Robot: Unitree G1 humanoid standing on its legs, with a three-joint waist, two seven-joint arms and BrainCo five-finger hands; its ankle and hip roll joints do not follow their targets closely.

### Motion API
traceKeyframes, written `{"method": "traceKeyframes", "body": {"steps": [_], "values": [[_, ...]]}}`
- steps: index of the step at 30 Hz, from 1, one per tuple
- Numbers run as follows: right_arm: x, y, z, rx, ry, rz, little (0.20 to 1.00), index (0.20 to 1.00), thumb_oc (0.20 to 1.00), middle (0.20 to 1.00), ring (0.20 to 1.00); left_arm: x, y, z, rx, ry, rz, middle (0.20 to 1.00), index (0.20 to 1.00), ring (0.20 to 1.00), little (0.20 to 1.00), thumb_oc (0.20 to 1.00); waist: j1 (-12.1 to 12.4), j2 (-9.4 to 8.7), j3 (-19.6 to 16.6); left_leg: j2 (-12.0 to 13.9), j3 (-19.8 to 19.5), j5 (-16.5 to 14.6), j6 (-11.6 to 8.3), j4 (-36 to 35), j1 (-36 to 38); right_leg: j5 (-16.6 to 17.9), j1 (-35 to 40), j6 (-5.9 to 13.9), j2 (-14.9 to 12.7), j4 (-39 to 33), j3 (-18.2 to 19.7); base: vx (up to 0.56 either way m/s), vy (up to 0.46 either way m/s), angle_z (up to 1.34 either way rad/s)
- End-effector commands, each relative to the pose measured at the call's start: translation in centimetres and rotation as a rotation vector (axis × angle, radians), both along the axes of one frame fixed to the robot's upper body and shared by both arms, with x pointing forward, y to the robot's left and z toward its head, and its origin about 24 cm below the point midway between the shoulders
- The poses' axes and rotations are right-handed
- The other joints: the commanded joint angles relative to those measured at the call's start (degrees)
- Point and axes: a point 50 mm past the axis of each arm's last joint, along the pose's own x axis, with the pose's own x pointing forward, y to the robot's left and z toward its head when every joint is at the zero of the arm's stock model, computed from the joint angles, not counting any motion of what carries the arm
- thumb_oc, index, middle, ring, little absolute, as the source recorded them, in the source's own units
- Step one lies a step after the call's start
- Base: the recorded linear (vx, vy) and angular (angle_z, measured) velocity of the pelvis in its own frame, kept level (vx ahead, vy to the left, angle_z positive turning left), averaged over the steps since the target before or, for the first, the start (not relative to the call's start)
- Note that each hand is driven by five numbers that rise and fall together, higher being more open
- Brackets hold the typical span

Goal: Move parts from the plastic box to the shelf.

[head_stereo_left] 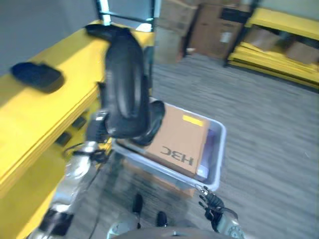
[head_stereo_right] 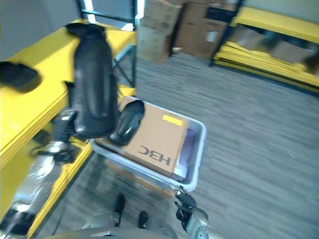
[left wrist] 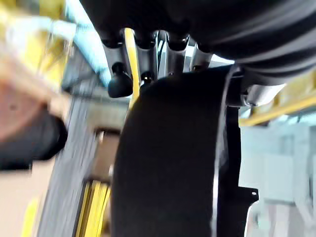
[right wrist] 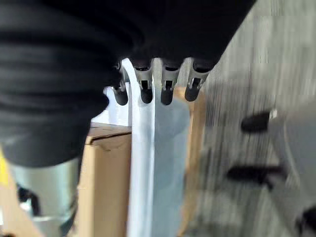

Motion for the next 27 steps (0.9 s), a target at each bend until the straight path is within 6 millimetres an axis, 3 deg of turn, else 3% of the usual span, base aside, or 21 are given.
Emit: {"method": "traceKeyframes", "body": {"steps": [1, 4, 7, 9, 13, 16, 18, 19, 21, 22, 24, 25, 26, 27], "values": [[0.0, -2.0, -0.6, -0.261, 0.056, 0.236, 1.000, 1.000, 1.000, 1.000, 1.000, 1.0, 0.8, 5.2, -0.021, -0.327, 0.056, 0.200, 0.200, 0.200, 0.200, 0.200, -1.9, -1.04, -0.4, 0.9, 1.6, 2.1, 3.57, -0.2, 3.5, 8.1, 4.2, 9.25, -3.9, -9.9, -4.6, -0.13, -0.036, 0.61], [-2.8, -2.9, -2.4, -0.347, 0.213, 0.299, 1.000, 1.000, 1.000, 1.000, 1.000, 1.0, 1.2, 6.2, -0.033, -0.375, 0.071, 0.200, 0.200, 0.200, 0.200, 0.200, -1.7, -1.04, 1.3, 4.2, 13.1, 3.7, 1.24, 1.8, -0.3, 7.9, 6.0, 9.39, -5.4, -10.4, -11.8, -0.13, 0.026, 1.30], [-4.5, -3.0, -3.5, -0.357, 0.289, 0.297, 1.000, 1.000, 1.000, 1.000, 1.000, 1.5, 0.6, 6.7, -0.044, -0.375, 0.049, 0.200, 0.200, 0.200, 0.200, 0.200, -2.9, -0.71, 2.1, 7.0, 22.6, 4.6, 0.70, 2.8, -1.2, 7.1, 7.0, 9.19, -6.4, -9.5, -17.8, -0.04, 0.082, 1.50], [-4.9, -2.9, -4.0, -0.367, 0.323, 0.314, 1.000, 1.000, 1.000, 1.000, 1.000, 2.1, 0.2, 6.8, -0.051, -0.361, 0.031, 0.200, 0.200, 0.200, 0.200, 0.200, -3.5, -0.31, 1.6, 7.4, 26.6, 4.5, 0.06, 1.7, -0.3, 6.0, 7.8, 9.68, -6.9, -8.9, -19.9, 0.08, 0.131, 1.53], [-4.1, -2.2, -4.5, -0.378, 0.359, 0.365, 1.000, 1.000, 1.000, 1.000, 1.000, 2.2, 0.5, 5.7, -0.044, -0.291, 0.076, 0.200, 0.200, 0.200, 0.200, 0.200, -1.0, 0.18, 1.3, 5.6, 25.4, 3.1, 1.28, 3.1, -0.6, 4.1, 9.1, 9.22, -7.7, -6.7, -20.5, 0.19, 0.206, 0.44], [-4.9, -1.1, -5.3, -0.331, 0.430, 0.356, 1.000, 1.000, 1.000, 1.000, 1.000, 2.1, 1.8, 5.1, -0.004, -0.240, 0.106, 0.200, 0.200, 0.200, 0.200, 0.200, 1.5, -0.10, 0.6, 2.7, 23.6, -1.5, 4.54, 4.9, 1.4, 2.6, 9.7, 10.59, -10.8, -3.1, -20.9, 0.29, 0.298, 0.33], [-5.2, -0.9, -5.5, -0.309, 0.440, 0.331, 1.000, 1.000, 1.000, 1.000, 1.000, 2.4, 1.8, 5.2, 0.022, -0.237, 0.103, 0.200, 0.200, 0.200, 0.200, 0.200, 1.6, -0.01, 0.7, 1.6, 22.9, -2.5, 6.15, 5.5, 1.7, 2.5, 8.6, 11.70, -12.8, 2.5, -20.0, 0.16, 0.199, 0.16], [-5.2, -0.8, -5.5, -0.302, 0.438, 0.322, 1.000, 1.000, 1.000, 1.000, 1.000, 2.6, 1.7, 5.3, 0.036, -0.236, 0.102, 0.200, 0.200, 0.200, 0.200, 0.200, 1.4, 0.04, 0.8, 0.9, 22.6, -3.0, 7.04, 5.7, 1.9, 3.5, 7.3, 12.40, -14.1, 6.0, -19.1, 0.14, 0.242, 0.38], [-5.4, -0.8, -5.6, -0.292, 0.431, 0.283, 1.000, 1.000, 1.000, 1.000, 1.000, 3.4, 1.1, 5.5, 0.083, -0.230, 0.092, 0.200, 0.200, 0.200, 0.200, 0.200, -0.5, 0.85, 1.9, -1.0, 20.6, -4.7, 9.61, 6.4, 2.7, 7.0, 1.4, 13.21, -16.6, 20.5, -14.0, 0.15, 0.258, 0.49], [-5.5, -1.1, -5.6, -0.285, 0.430, 0.263, 1.000, 1.000, 1.000, 1.000, 1.000, 4.2, 0.4, 5.7, 0.088, -0.220, 0.082, 0.200, 0.200, 0.200, 0.200, 0.200, -2.6, 2.09, 2.8, -1.0, 18.6, -4.1, 10.78, 6.2, 3.6, 9.2, -4.4, 11.57, -14.2, 27.7, -9.2, 0.08, 0.076, 0.81], [-5.8, -1.6, -5.7, -0.282, 0.432, 0.255, 1.000, 1.000, 1.000, 1.000, 1.000, 5.1, -0.6, 5.9, 0.094, -0.205, 0.072, 0.200, 0.200, 0.200, 0.200, 0.200, -5.2, 2.41, 3.9, -1.5, 15.0, -4.2, 10.74, 5.7, 5.4, 11.0, -8.4, 10.97, -11.2, 27.0, -4.9, 0.10, -0.059, 0.94], [-5.8, -1.6, -5.7, -0.282, 0.432, 0.256, 1.000, 1.000, 1.000, 1.000, 1.000, 5.2, -0.6, 5.9, 0.093, -0.205, 0.073, 0.200, 0.200, 0.200, 0.200, 0.200, -5.4, 2.43, 4.0, -1.5, 14.8, -4.1, 10.72, 5.6, 5.5, 11.1, -8.4, 10.95, -11.1, 26.8, -4.7, 0.15, -0.145, 0.87], [-5.8, -1.9, -5.7, -0.284, 0.435, 0.254, 1.000, 1.000, 1.000, 1.000, 1.000, 5.6, -1.1, 5.9, 0.094, -0.199, 0.071, 0.200, 0.200, 0.200, 0.200, 0.200, -6.3, 2.07, 4.4, -1.8, 13.1, -4.2, 10.38, 5.5, 6.1, 11.2, -8.3, 10.79, -10.3, 22.5, -3.1, 0.24, -0.298, 0.94], [-6.0, -2.1, -5.7, -0.276, 0.439, 0.247, 1.000, 1.000, 1.000, 1.000, 1.000, 6.1, -1.9, 6.1, 0.105, -0.199, 0.059, 0.200, 0.200, 0.200, 0.200, 0.200, -7.4, 0.57, 4.0, -2.5, 10.5, -4.3, 9.52, 5.6, 6.3, 12.7, -7.6, 11.37, -9.6, 9.1, 0.3, 0.28, -0.335, 0.76]]}}
